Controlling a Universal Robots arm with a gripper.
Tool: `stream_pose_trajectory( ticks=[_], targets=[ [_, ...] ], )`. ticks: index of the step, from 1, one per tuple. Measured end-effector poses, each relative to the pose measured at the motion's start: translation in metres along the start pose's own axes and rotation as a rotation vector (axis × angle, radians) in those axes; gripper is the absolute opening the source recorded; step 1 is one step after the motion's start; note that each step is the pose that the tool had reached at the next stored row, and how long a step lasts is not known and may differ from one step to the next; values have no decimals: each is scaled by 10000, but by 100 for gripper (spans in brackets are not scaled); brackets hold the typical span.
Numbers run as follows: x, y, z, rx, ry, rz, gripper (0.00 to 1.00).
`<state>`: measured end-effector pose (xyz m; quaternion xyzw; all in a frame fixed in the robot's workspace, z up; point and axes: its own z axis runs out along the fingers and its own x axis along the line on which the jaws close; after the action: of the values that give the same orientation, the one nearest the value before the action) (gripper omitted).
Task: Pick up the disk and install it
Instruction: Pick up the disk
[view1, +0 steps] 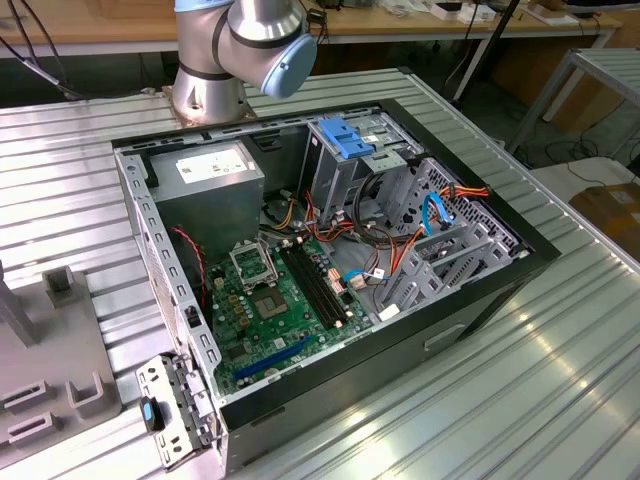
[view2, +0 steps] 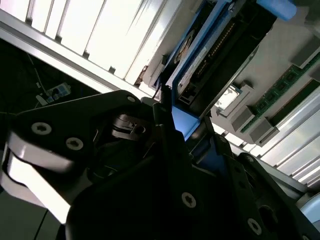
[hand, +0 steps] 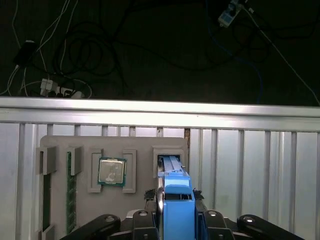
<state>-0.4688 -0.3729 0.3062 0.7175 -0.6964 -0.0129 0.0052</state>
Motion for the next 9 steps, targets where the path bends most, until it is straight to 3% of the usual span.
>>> stream_pose_trajectory(
  ticks=[9],
  targets=[
    [0,0,0,0,1,-12,37]
  ],
)
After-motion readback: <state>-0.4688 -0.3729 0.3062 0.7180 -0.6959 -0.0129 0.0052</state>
